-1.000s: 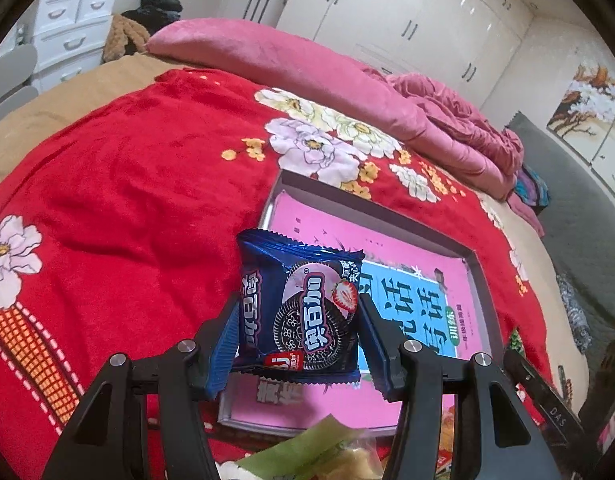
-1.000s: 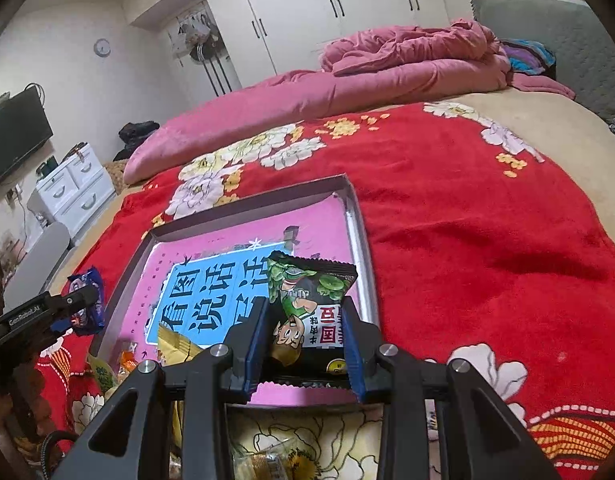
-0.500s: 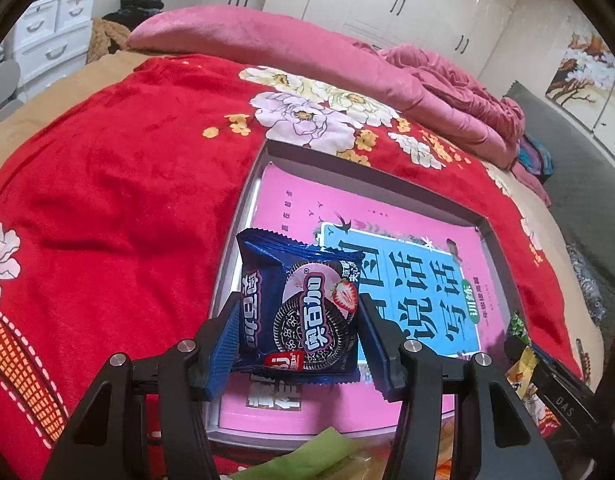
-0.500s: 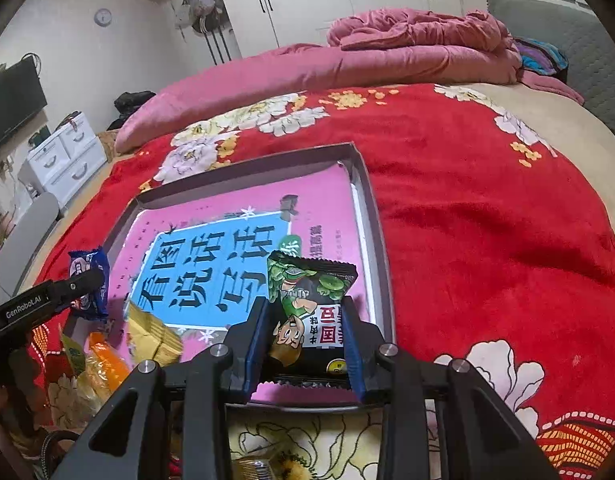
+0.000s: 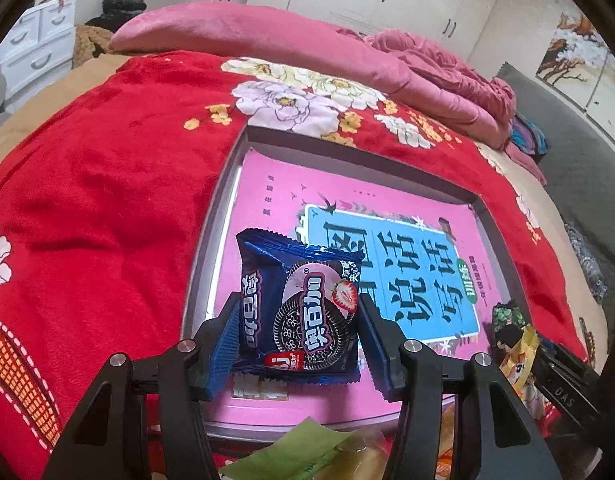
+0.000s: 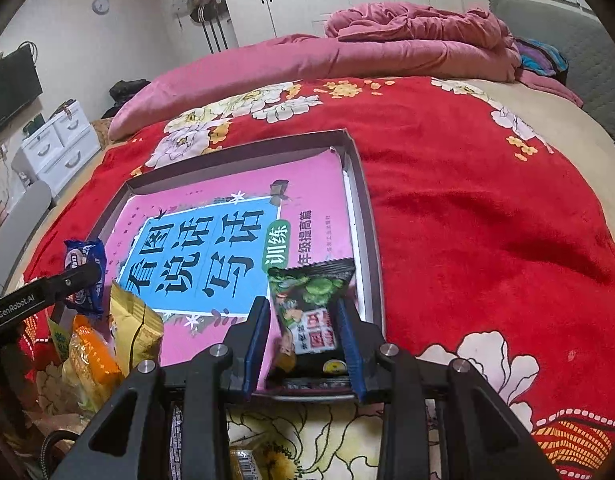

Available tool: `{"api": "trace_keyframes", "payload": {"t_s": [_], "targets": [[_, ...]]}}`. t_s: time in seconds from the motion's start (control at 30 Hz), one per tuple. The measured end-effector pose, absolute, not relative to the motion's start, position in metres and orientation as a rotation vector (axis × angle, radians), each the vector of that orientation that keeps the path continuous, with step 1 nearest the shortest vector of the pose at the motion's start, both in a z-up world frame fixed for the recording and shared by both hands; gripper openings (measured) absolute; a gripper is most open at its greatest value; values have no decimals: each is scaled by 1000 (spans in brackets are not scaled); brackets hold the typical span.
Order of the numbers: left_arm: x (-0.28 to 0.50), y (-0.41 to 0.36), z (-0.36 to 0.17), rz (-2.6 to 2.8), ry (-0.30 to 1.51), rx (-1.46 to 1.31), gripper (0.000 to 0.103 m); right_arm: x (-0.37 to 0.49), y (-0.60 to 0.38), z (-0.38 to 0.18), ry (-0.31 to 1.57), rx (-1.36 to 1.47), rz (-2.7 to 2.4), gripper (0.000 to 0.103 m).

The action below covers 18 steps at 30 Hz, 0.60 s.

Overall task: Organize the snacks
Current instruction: 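Lift and carry the blue packet with the left gripper while the right carries the green packet over the tray, then lower both packets onto the pink book and open both grippers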

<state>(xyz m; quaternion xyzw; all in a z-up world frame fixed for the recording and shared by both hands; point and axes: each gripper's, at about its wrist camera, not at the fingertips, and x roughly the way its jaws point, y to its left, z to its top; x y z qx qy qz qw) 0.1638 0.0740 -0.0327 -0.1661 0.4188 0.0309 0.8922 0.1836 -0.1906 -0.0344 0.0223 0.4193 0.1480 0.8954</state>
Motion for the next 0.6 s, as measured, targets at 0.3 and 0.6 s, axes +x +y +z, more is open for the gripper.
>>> {"api": "trace_keyframes", "payload": {"t_s": [0.3, 0.6], "targets": [[165, 69, -35, 51, 890, -327, 58, 180, -194, -31, 861, 52, 322, 36], [163, 68, -33, 47, 885, -315, 60, 178, -203, -25, 835, 91, 324, 43]]}}
